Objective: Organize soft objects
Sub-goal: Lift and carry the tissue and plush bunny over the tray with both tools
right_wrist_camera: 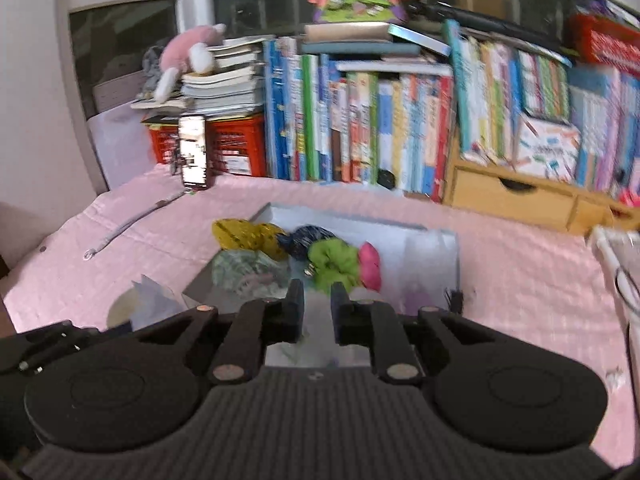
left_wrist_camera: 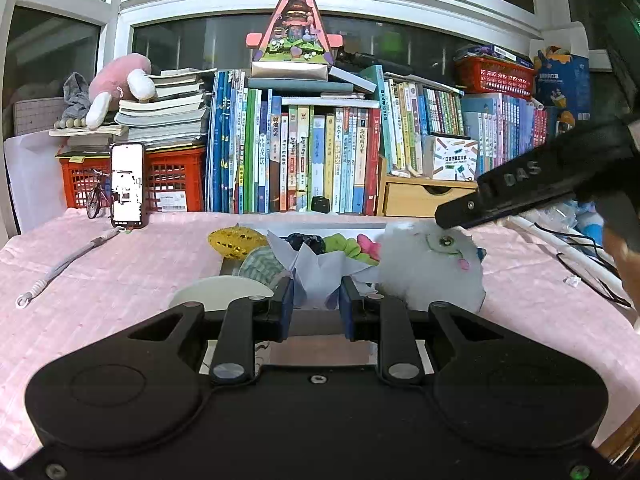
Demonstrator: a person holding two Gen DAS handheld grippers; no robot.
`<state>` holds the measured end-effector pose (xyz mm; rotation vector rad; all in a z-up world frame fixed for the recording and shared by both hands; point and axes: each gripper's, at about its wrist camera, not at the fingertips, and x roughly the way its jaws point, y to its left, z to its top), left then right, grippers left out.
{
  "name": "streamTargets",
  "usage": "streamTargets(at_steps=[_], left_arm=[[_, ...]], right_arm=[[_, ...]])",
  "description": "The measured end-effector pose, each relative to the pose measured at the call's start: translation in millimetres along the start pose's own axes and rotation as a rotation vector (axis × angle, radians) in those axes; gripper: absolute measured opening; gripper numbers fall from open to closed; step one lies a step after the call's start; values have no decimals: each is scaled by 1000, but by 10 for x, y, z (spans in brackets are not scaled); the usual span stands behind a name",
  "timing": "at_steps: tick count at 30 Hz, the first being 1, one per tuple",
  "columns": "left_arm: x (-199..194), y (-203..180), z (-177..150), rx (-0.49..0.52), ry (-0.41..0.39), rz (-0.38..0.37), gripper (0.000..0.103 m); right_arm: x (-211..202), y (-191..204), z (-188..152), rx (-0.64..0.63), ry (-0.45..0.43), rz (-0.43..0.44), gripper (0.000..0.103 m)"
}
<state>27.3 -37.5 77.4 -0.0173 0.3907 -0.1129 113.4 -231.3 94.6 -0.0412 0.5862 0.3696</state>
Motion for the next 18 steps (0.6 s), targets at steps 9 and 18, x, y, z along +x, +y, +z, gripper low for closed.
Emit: streamTargets(at_steps=[9,18], left_arm=[[88,18,36,5,10,-6,23],[139,35,76,14,16,-16,23]], right_arm=[[24,-82,-204,49,-16,65,73],[127,163,-358,-51,-61,28,77]])
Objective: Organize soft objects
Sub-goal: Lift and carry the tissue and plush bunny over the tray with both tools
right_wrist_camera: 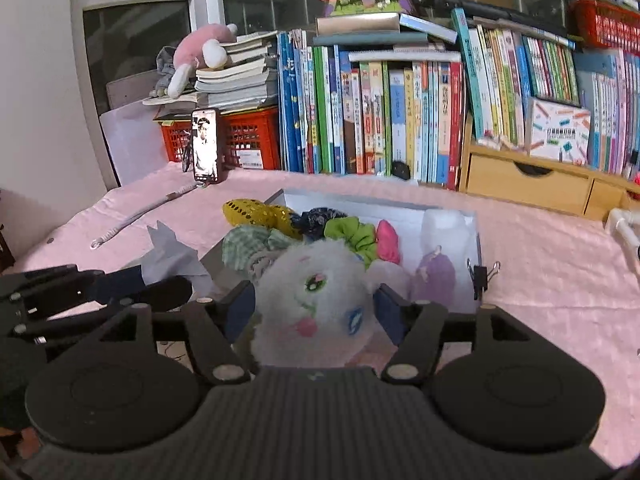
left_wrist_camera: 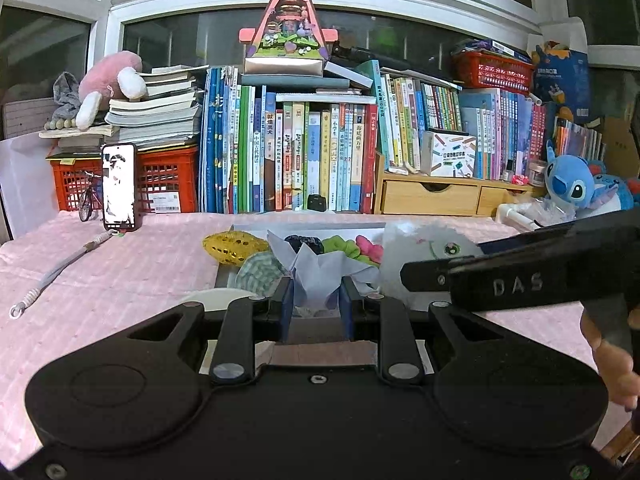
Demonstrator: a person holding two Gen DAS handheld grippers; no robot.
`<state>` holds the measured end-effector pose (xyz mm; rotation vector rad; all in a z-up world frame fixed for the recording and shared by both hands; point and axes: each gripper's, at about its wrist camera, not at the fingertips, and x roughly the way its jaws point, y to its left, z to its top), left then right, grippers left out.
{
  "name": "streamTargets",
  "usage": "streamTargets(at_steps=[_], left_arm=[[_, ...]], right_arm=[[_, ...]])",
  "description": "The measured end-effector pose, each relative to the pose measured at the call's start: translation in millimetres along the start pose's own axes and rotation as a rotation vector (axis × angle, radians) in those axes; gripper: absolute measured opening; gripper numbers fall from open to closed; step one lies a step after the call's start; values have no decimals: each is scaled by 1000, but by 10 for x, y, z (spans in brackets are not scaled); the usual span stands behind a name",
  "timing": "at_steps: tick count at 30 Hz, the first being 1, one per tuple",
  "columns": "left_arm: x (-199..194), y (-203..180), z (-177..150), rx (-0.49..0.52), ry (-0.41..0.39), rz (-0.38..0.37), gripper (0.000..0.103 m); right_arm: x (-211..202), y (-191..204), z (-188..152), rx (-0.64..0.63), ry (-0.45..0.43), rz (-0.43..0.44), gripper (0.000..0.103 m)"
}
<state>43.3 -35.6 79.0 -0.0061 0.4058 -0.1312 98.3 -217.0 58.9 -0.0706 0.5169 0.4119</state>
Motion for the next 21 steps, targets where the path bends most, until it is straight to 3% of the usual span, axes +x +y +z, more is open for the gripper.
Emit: streamTargets(at_steps=[1,2,5,21], left_arm=[[10,0,7,3,-1,-1,23],[20,5,15,5,-1,-2,23],[47,11,52,6,4,-13,23],[163,97,392,13,15,-68,23]], right_arm=[[-4,19,-11,-6,-7,-6,73],[-13,34,-25,-11,-12,-6,61],[-35,65,-35,-23,-25,-19,49],[-224,34,102,-5,-116,-45,46]])
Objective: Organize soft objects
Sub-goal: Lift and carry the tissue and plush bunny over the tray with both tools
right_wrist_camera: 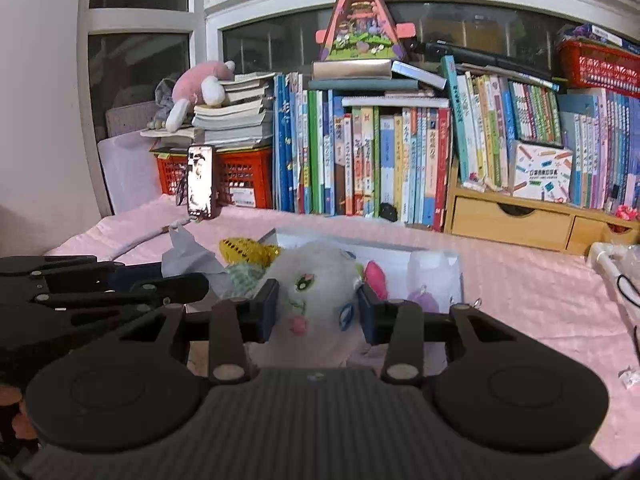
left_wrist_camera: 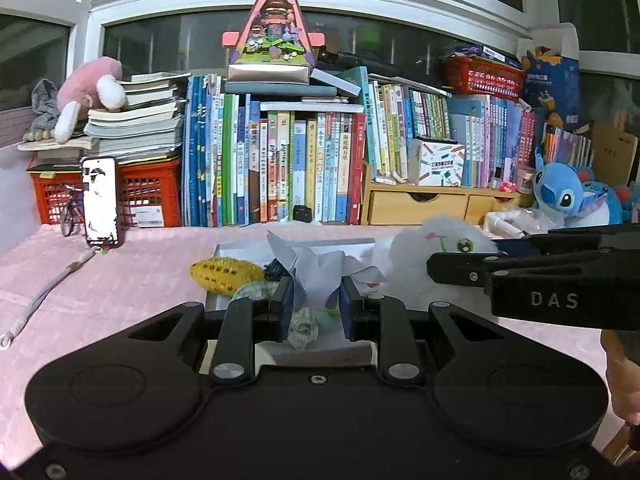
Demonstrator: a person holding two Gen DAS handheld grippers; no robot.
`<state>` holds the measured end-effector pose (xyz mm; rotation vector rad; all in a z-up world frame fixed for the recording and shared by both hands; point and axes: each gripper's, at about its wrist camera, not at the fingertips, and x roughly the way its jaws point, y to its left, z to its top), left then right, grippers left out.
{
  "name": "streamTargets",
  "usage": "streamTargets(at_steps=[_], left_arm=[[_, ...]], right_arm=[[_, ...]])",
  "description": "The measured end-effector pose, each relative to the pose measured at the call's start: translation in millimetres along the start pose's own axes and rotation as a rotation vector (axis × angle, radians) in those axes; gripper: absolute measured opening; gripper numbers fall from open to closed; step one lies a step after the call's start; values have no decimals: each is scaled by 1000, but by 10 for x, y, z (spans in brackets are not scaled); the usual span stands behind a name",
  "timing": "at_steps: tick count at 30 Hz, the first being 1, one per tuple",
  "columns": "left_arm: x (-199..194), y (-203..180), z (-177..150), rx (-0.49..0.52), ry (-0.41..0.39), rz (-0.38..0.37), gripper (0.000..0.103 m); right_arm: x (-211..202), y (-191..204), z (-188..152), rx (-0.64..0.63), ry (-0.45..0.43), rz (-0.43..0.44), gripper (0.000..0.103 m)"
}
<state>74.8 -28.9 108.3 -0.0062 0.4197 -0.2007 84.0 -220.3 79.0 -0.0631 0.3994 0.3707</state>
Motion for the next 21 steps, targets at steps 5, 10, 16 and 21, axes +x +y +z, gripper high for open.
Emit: streamTargets(at_steps=[5,10,16,21], left_arm=[[86,43,260,14,6,-23,23],[272,79,533,14,34,-46,23],[594,101,794,28,92,-63,23],[933,256,944,-10,152,-56,23]], right_arm=[[-29,-115,155,36,-23,-27,46],[31,-281,324,92,-26,-58,46],[219,-481,457,174,-3,-74,46],[432,-596,520,211,19,-106,46]])
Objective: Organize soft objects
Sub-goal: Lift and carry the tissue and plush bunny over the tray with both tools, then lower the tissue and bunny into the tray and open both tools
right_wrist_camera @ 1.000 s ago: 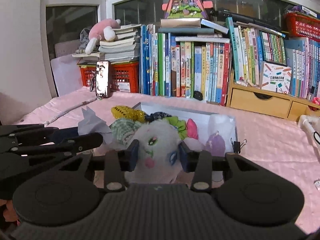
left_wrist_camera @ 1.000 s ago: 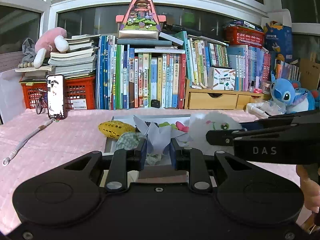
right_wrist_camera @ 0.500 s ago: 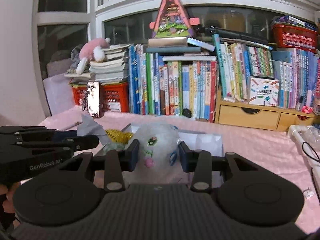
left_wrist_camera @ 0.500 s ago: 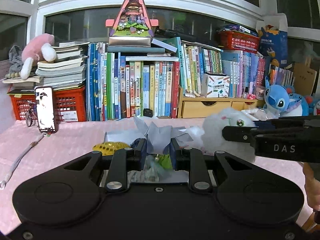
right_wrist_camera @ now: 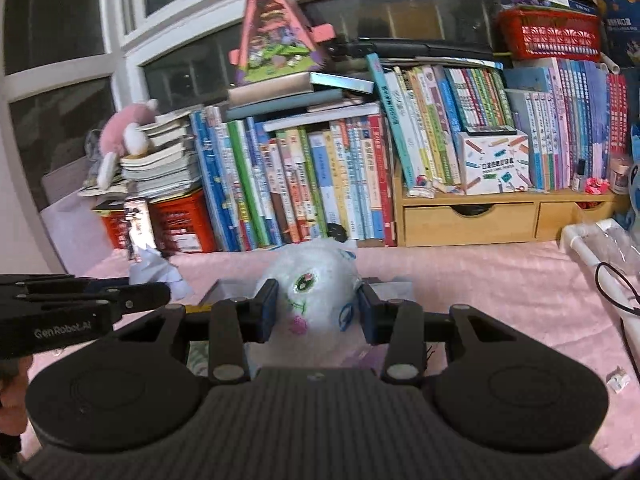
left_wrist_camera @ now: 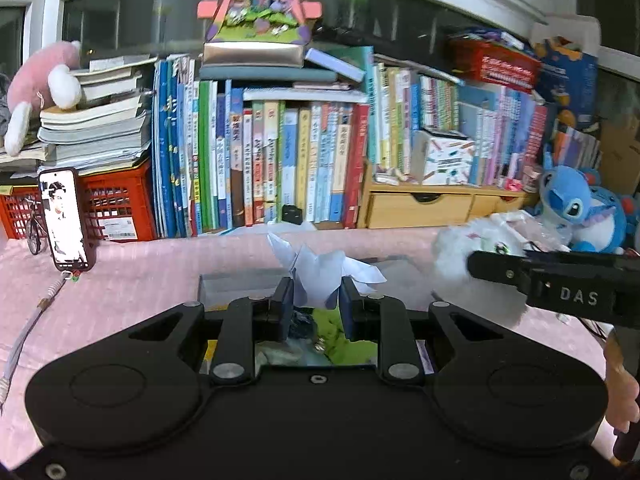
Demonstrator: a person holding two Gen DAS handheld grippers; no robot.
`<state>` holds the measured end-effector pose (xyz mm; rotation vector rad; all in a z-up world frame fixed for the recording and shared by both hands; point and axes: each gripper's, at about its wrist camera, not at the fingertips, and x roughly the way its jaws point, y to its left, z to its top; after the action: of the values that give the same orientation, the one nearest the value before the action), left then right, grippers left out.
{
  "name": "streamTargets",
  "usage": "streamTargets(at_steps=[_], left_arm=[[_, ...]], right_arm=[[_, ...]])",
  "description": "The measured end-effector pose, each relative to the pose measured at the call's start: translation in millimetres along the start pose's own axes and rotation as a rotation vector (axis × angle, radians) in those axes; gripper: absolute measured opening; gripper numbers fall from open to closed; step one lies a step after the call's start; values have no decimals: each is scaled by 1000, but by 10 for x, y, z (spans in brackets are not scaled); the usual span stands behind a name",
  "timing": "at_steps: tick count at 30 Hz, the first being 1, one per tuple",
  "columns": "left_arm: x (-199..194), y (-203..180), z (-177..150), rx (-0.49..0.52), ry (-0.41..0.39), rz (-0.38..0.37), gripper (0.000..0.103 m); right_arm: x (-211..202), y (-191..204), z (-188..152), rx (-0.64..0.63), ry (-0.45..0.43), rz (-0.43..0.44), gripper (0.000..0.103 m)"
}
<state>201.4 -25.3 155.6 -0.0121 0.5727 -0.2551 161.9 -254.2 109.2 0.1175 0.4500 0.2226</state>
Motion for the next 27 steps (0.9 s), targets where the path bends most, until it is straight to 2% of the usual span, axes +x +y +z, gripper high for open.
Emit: streamTargets(at_steps=[8,15,27], left_arm=[[580,269,263,-13,89,71,23],[1101,433,242,-33,226,81,23],[1530,549,100,-64,314,78,23]], right_arm=[[456,22,93,-43,43,-53,46],[891,7,77,-89,107,-98,46],[1319,12,-96,-164,191,-144,46]])
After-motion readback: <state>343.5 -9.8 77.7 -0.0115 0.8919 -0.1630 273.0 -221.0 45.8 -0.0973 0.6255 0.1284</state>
